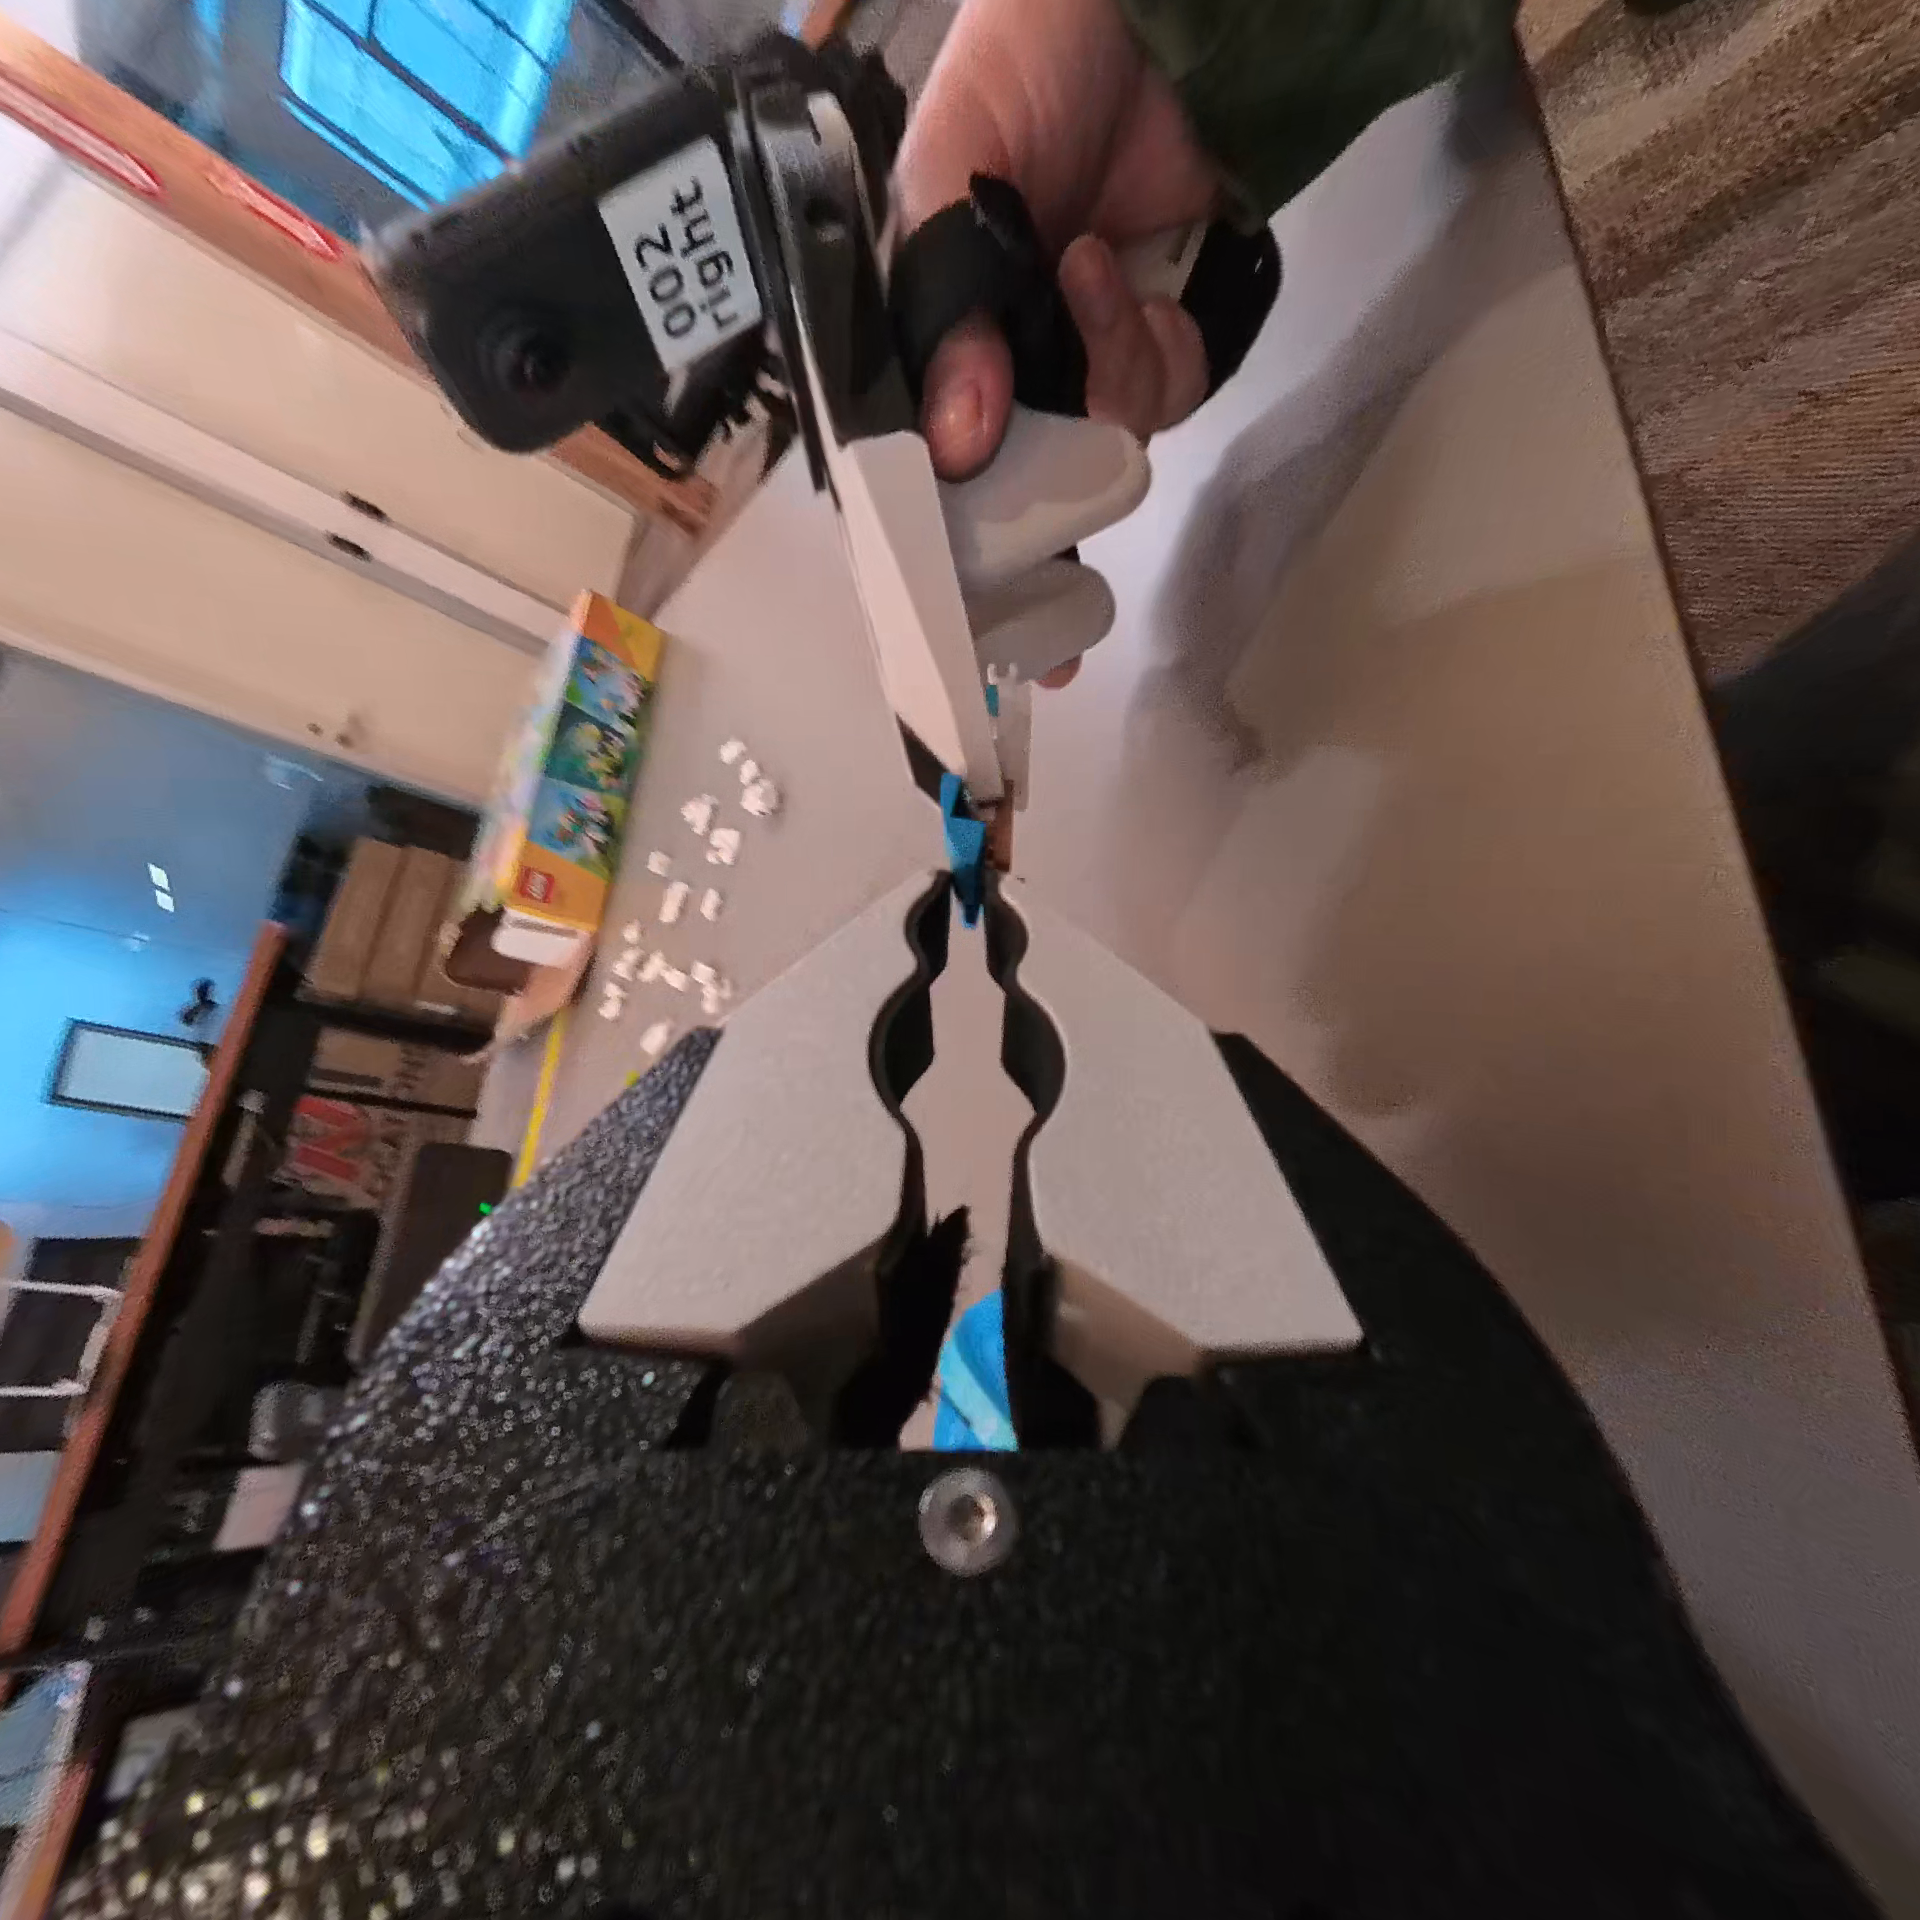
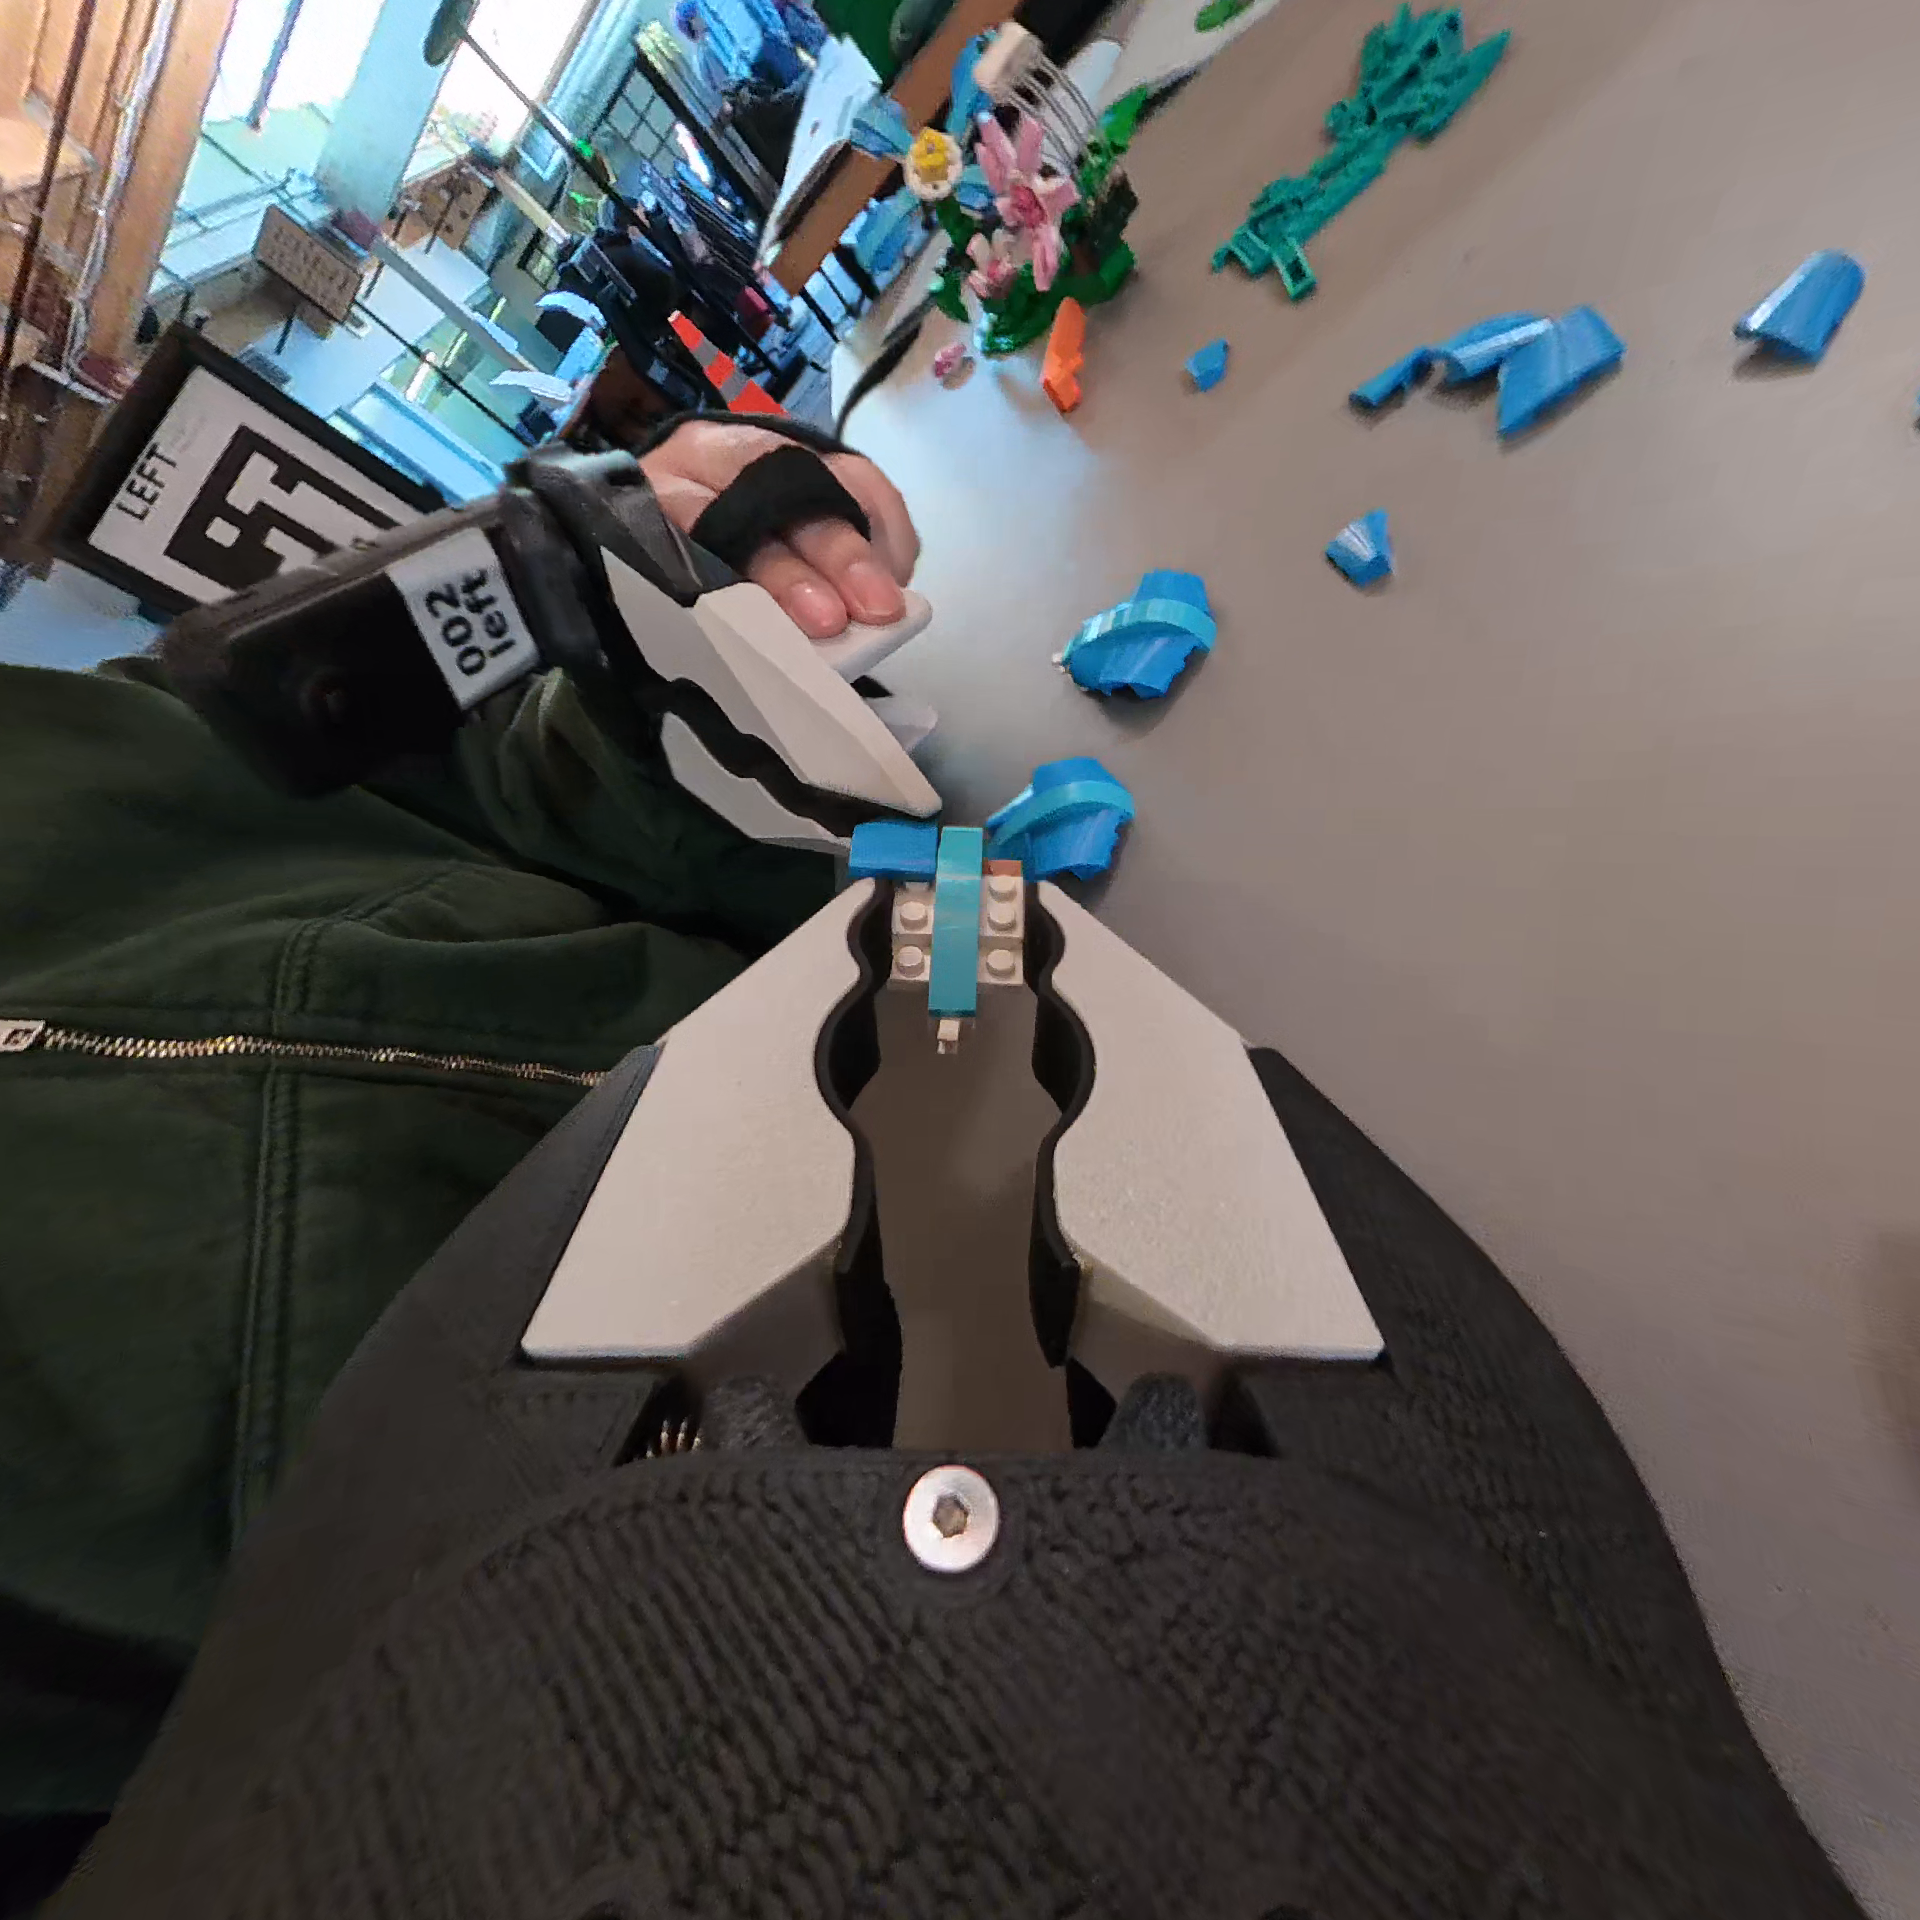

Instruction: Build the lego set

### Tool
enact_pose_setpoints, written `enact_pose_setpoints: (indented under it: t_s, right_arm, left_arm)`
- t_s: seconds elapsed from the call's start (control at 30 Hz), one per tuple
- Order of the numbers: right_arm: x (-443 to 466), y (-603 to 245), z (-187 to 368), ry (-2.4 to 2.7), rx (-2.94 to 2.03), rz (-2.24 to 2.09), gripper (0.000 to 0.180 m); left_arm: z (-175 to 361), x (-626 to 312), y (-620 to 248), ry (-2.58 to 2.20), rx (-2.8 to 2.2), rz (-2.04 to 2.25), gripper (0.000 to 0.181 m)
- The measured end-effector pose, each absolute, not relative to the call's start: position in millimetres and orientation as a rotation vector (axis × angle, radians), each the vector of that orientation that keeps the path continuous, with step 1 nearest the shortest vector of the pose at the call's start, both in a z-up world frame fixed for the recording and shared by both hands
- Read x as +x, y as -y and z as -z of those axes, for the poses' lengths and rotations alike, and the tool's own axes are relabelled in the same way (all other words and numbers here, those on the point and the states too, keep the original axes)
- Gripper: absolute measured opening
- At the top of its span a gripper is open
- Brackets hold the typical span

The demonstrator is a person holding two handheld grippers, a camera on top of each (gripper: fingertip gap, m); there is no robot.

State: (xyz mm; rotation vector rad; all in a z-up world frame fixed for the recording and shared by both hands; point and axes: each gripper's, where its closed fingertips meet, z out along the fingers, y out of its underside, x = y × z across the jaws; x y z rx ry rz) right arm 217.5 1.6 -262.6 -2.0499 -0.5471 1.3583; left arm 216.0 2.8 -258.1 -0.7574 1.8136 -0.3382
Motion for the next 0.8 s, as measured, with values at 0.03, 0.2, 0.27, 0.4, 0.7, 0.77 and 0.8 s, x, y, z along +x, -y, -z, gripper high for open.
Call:
enact_pose_setpoints:
  t_s: [0.03,0.2,0.27,0.4,0.7,0.77,0.8]
  right_arm:
    - [218.2,-2.4,266.7,0.532,-2.071,-1.361,0.023]
    - [225.4,-7.2,283.2,0.507,-2.165,-1.276,0.023]
    - [229.0,-8.5,287.0,0.518,-2.194,-1.221,0.023]
    - [231.4,-7.1,283.3,0.516,-2.187,-1.234,0.024]
    - [264.2,-15.4,276.7,0.324,-2.137,-1.325,0.023]
    - [270.1,-14.9,274.6,0.3,-2.125,-1.334,0.023]
    - [272.2,-14.3,273.9,0.29,-2.12,-1.341,0.023]
  left_arm:
    - [261.9,216.5,-4.2,-1.829,-0.794,0.342,0.003]
    - [280.2,217.6,-12.8,-1.882,-0.917,0.333,0.003]
    - [284.2,217.6,-15.1,-1.884,-0.926,0.321,0.003]
    - [282.0,216.7,-15.8,-1.871,-0.922,0.332,0.003]
    - [299.4,229.9,-43.9,-1.914,-1.115,0.173,0.003]
    - [306.0,234.3,-42.9,-1.94,-1.141,0.192,0.003]
    - [310.1,235.2,-40.7,-1.958,-1.165,0.217,0.003]
